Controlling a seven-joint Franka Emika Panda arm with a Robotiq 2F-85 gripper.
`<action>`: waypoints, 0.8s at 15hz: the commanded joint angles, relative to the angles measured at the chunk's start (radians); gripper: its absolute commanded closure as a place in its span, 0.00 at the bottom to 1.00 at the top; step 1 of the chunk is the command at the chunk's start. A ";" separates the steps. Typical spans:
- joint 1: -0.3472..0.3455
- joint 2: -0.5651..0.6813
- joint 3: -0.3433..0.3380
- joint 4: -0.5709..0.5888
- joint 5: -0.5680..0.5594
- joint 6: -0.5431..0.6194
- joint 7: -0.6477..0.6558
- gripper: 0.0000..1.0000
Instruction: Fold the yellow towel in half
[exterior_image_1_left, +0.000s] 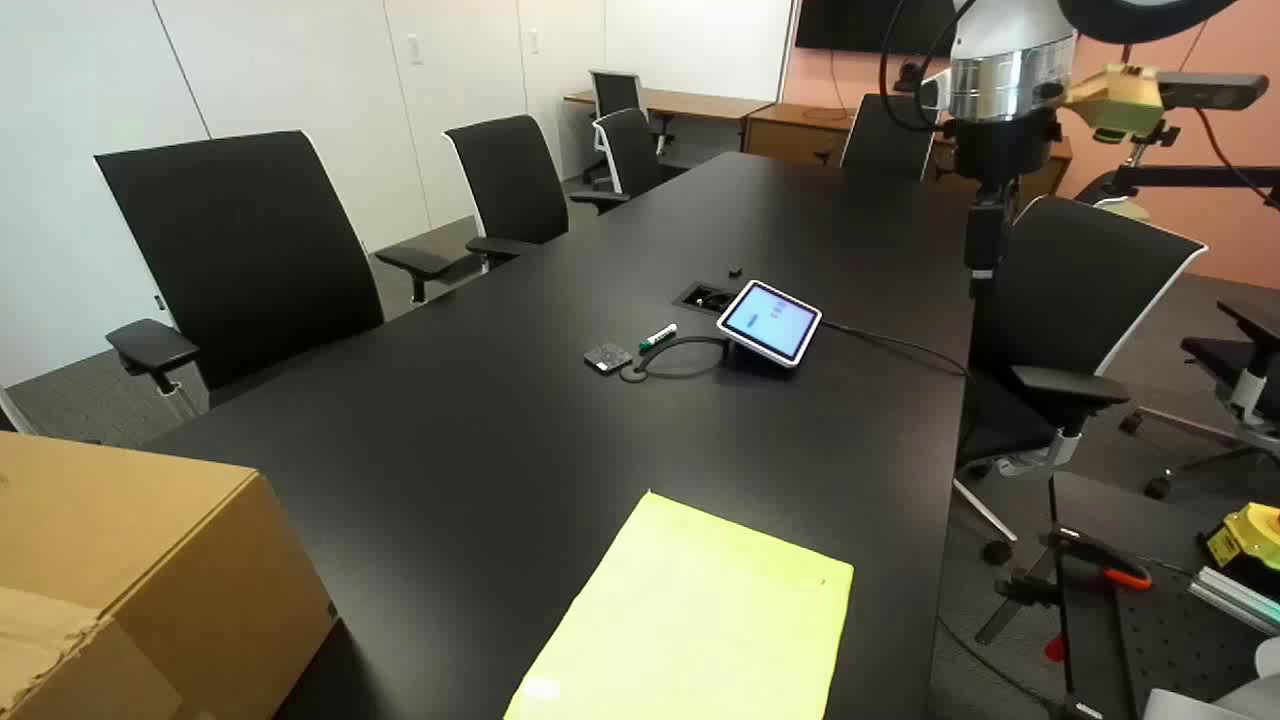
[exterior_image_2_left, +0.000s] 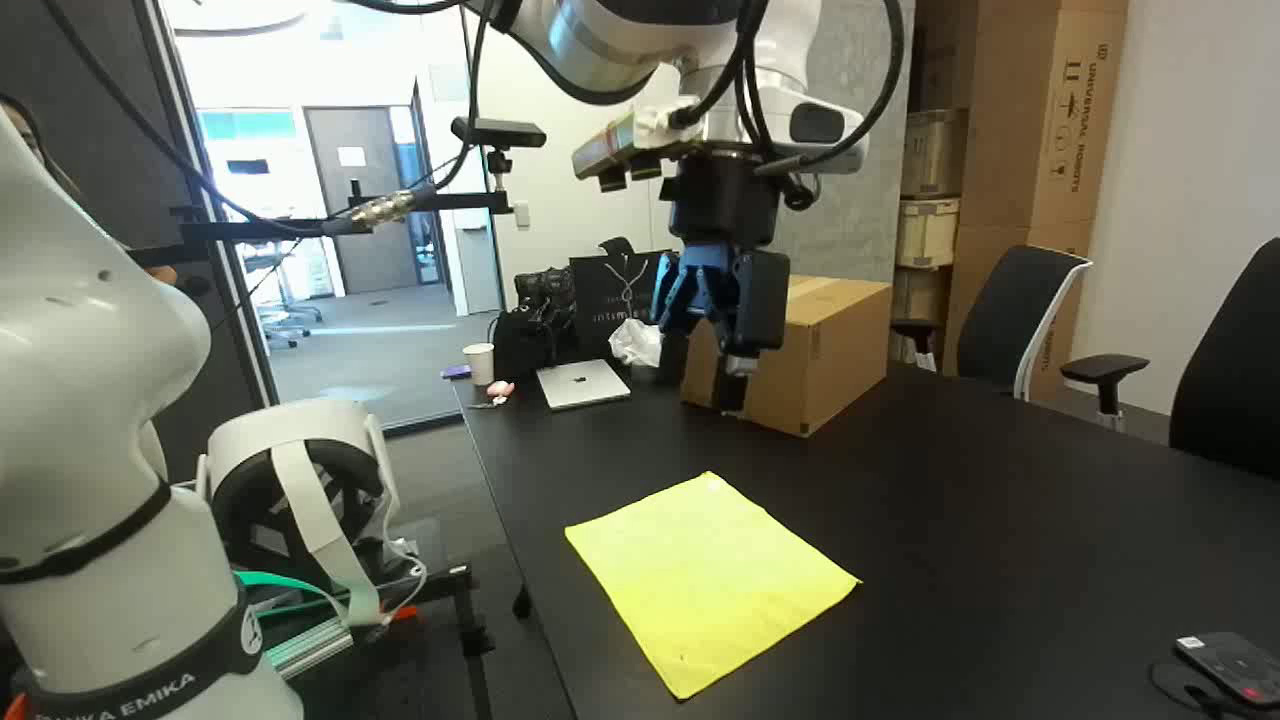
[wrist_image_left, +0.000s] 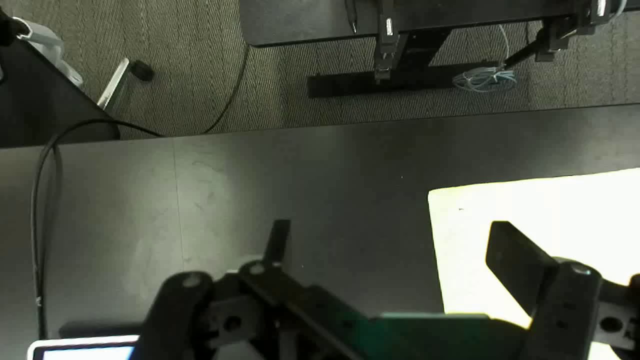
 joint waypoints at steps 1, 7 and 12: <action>0.008 0.000 -0.008 0.003 -0.001 -0.002 0.002 0.00; 0.016 0.054 0.000 0.002 -0.005 0.063 0.019 0.00; 0.054 0.224 0.022 -0.067 0.030 0.278 0.006 0.00</action>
